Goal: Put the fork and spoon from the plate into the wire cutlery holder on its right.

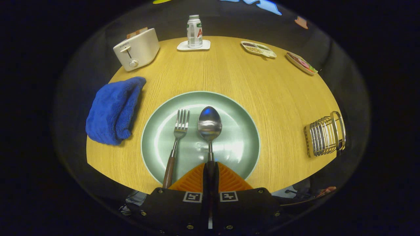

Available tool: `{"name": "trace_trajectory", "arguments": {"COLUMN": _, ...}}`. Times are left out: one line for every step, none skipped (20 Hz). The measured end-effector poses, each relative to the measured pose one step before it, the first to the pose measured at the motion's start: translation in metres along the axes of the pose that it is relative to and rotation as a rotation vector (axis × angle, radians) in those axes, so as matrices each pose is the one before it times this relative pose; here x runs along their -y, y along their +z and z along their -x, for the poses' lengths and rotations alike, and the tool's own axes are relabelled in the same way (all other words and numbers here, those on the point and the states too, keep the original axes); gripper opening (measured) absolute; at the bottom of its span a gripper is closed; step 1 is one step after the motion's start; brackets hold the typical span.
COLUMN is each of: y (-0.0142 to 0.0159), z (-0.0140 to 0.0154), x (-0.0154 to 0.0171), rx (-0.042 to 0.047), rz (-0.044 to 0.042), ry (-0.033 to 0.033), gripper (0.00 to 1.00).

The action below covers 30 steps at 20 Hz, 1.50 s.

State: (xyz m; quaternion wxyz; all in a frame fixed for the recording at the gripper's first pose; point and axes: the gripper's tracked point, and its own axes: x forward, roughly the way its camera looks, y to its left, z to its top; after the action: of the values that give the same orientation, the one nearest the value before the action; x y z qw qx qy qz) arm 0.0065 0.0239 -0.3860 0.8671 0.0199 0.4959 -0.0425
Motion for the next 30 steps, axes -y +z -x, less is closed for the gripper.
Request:
{"name": "trace_trajectory", "arguments": {"y": 0.00613, "z": 0.00591, "x": 0.00684, "rx": 0.01570, "rz": -0.01806, "ry": -0.00999, "gripper": 0.05}}
{"name": "trace_trajectory", "arguments": {"y": 0.00629, "z": 0.00635, "x": 0.00766, "rx": 0.01563, "rz": -0.02150, "ry": -0.00964, "gripper": 0.05}}
{"name": "trace_trajectory", "arguments": {"y": 0.00650, "z": 0.00522, "x": 0.00859, "rx": 0.01473, "rz": -0.02349, "ry": -0.01132, "gripper": 0.05}}
{"name": "trace_trajectory", "arguments": {"y": 0.00745, "z": 0.00634, "x": 0.00937, "rx": 0.01574, "rz": -0.02462, "ry": -0.01427, "gripper": 0.05}}
{"name": "trace_trajectory", "arguments": {"y": 0.00602, "z": 0.00438, "x": 0.01075, "rx": 0.01260, "rz": -0.02543, "ry": -0.01575, "gripper": 0.05}}
{"name": "trace_trajectory", "arguments": {"y": 0.00668, "z": 0.00521, "x": 0.01095, "rx": 0.01139, "rz": -0.02373, "ry": -0.01426, "gripper": 0.05}}
{"name": "trace_trajectory", "arguments": {"y": 0.00628, "z": 0.00386, "x": 0.01177, "rx": 0.00866, "rz": -0.02522, "ry": -0.01720, "gripper": 0.05}}
{"name": "trace_trajectory", "arguments": {"y": 0.00563, "z": 0.00466, "x": 0.01271, "rx": 0.00655, "rz": -0.02533, "ry": -0.01969, "gripper": 0.05}}
{"name": "trace_trajectory", "arguments": {"y": 0.00387, "z": 0.00455, "x": 0.01437, "rx": 0.00428, "rz": -0.03124, "ry": -0.02230, "gripper": 0.05}}
{"name": "trace_trajectory", "arguments": {"y": 0.00502, "z": 0.00402, "x": 0.01405, "rx": 0.00664, "rz": -0.03277, "ry": -0.01873, "gripper": 0.05}}
{"name": "trace_trajectory", "arguments": {"y": 0.00274, "z": 0.00075, "x": 0.01024, "rx": -0.00242, "rz": -0.03574, "ry": -0.01759, "gripper": 0.05}}
{"name": "trace_trajectory", "arguments": {"y": 0.00238, "z": 0.00200, "x": 0.01195, "rx": -0.00119, "rz": -0.03126, "ry": -0.01668, "gripper": 0.05}}
{"name": "trace_trajectory", "arguments": {"y": 0.00102, "z": 0.00125, "x": 0.01313, "rx": -0.00472, "rz": -0.02783, "ry": -0.01874, "gripper": 0.05}}
{"name": "trace_trajectory", "arguments": {"y": 0.00097, "z": 0.00035, "x": 0.01231, "rx": -0.00829, "rz": -0.02411, "ry": -0.01981, "gripper": 0.05}}
{"name": "trace_trajectory", "arguments": {"y": -0.00064, "z": -0.00021, "x": 0.01263, "rx": -0.01083, "rz": -0.02309, "ry": -0.01798, "gripper": 0.05}}
{"name": "trace_trajectory", "arguments": {"y": 0.00024, "z": 0.00032, "x": 0.01030, "rx": -0.01278, "rz": -0.02403, "ry": -0.01309, "gripper": 0.05}}
{"name": "trace_trajectory", "arguments": {"y": 0.00169, "z": -0.00139, "x": 0.00953, "rx": -0.00524, "rz": -0.02891, "ry": -0.01140, "gripper": 0.05}}
{"name": "trace_trajectory", "arguments": {"y": -0.00099, "z": -0.00111, "x": 0.00783, "rx": -0.01492, "rz": -0.02709, "ry": -0.00986, "gripper": 0.05}}
{"name": "trace_trajectory", "arguments": {"y": -0.00282, "z": -0.00167, "x": 0.00737, "rx": -0.02411, "rz": -0.01949, "ry": -0.00564, "gripper": 0.05}}
{"name": "trace_trajectory", "arguments": {"y": -0.00199, "z": -0.00166, "x": 0.00615, "rx": -0.02778, "rz": -0.01486, "ry": -0.00596, "gripper": 0.05}}
{"name": "trace_trajectory", "arguments": {"y": -0.00138, "z": -0.00204, "x": 0.00558, "rx": -0.02274, "rz": -0.01326, "ry": -0.00331, "gripper": 0.05}}
{"name": "trace_trajectory", "arguments": {"y": 0.00093, "z": -0.00167, "x": 0.00324, "rx": -0.01558, "rz": -0.01374, "ry": 0.00149, "gripper": 0.05}}
{"name": "trace_trajectory", "arguments": {"y": 0.00074, "z": -0.00204, "x": 0.00262, "rx": -0.01273, "rz": -0.01503, "ry": 0.00379, "gripper": 0.05}}
{"name": "trace_trajectory", "arguments": {"y": 0.00111, "z": -0.00143, "x": 0.00055, "rx": -0.00903, "rz": -0.01232, "ry": 0.00957, "gripper": 0.05}}
{"name": "trace_trajectory", "arguments": {"y": 0.00137, "z": -0.00079, "x": 0.00008, "rx": -0.00990, "rz": -0.00915, "ry": 0.01069, "gripper": 0.05}}
{"name": "trace_trajectory", "arguments": {"y": 0.00263, "z": -0.00022, "x": 0.00020, "rx": -0.00431, "rz": -0.00379, "ry": 0.00739, "gripper": 0.05}}
{"name": "trace_trajectory", "arguments": {"y": 0.00233, "z": -0.00114, "x": 0.00071, "rx": 0.00465, "rz": 0.00057, "ry": 0.00279, "gripper": 0.07}}
{"name": "trace_trajectory", "arguments": {"y": 0.00277, "z": 0.00386, "x": 0.00263, "rx": 0.00702, "rz": 0.00604, "ry": -0.00647, "gripper": 0.08}}
{"name": "trace_trajectory", "arguments": {"y": 0.00307, "z": -0.00001, "x": 0.00242, "rx": 0.00580, "rz": 0.01183, "ry": -0.01046, "gripper": 0.11}}
{"name": "trace_trajectory", "arguments": {"y": 0.00570, "z": 0.00159, "x": 0.00410, "rx": 0.01709, "rz": 0.01082, "ry": -0.01373, "gripper": 0.12}}
